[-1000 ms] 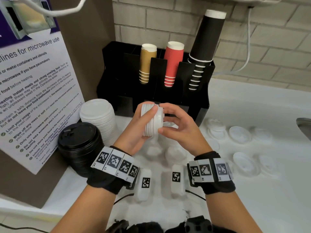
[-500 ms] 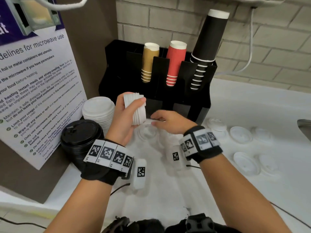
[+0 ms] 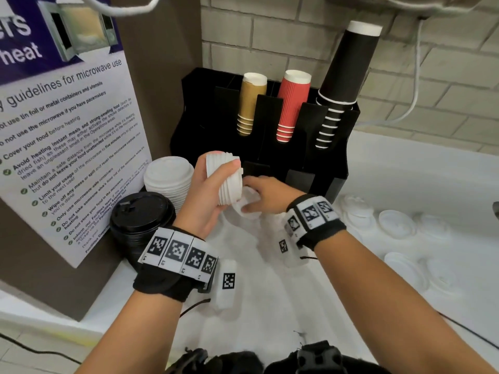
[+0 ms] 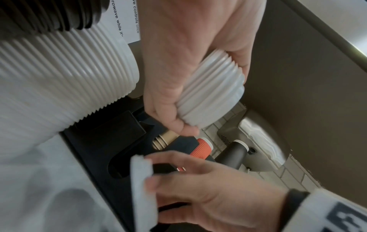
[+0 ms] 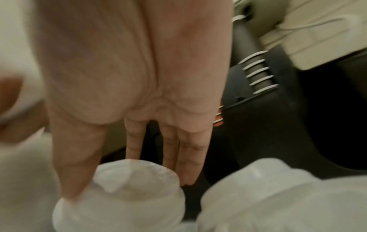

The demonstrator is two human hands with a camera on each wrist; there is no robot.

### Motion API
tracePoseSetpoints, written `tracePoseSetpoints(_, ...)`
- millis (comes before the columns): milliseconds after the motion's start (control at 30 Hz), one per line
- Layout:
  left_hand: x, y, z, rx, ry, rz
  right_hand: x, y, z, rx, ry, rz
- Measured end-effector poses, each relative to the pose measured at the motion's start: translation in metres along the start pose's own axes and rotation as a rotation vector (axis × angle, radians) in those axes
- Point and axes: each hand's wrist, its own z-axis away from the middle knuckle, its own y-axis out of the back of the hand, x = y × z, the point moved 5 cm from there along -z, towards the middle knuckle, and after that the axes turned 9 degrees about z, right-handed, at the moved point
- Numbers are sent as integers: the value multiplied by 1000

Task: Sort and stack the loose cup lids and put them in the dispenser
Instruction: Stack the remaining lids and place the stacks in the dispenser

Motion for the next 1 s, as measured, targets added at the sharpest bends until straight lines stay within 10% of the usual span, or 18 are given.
tracePoseSetpoints(300,-17,-25,3,-22,-51,-24,14,15,81,474,51,-989)
tracePoseSetpoints(1000,-40,-43,2,-144,119,-24,13,24,92,489,149,-876)
